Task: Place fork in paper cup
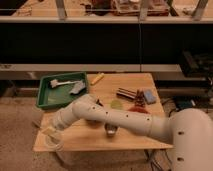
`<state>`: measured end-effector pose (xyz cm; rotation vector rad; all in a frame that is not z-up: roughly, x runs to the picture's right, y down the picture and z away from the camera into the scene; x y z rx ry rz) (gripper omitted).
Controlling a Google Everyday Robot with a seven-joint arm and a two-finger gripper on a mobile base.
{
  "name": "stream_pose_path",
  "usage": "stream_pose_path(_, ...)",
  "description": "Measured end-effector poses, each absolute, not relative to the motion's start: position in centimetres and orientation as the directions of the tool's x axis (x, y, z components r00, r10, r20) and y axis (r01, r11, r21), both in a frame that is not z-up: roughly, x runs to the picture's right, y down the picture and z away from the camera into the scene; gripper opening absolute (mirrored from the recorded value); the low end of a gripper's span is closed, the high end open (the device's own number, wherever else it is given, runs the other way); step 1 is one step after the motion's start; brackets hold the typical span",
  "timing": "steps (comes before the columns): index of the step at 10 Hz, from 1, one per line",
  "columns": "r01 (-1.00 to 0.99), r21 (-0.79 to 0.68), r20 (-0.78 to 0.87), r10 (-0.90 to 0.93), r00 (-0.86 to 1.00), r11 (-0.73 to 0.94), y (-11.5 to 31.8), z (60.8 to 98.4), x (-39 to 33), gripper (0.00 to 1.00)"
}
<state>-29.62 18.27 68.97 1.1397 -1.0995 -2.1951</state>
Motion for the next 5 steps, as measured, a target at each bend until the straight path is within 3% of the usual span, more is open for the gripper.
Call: stream_pose_path(5, 0.045, 0.801, -0.47, -0.672, -0.572, -0.598, 18.26, 69.23, -29.4, 0.74)
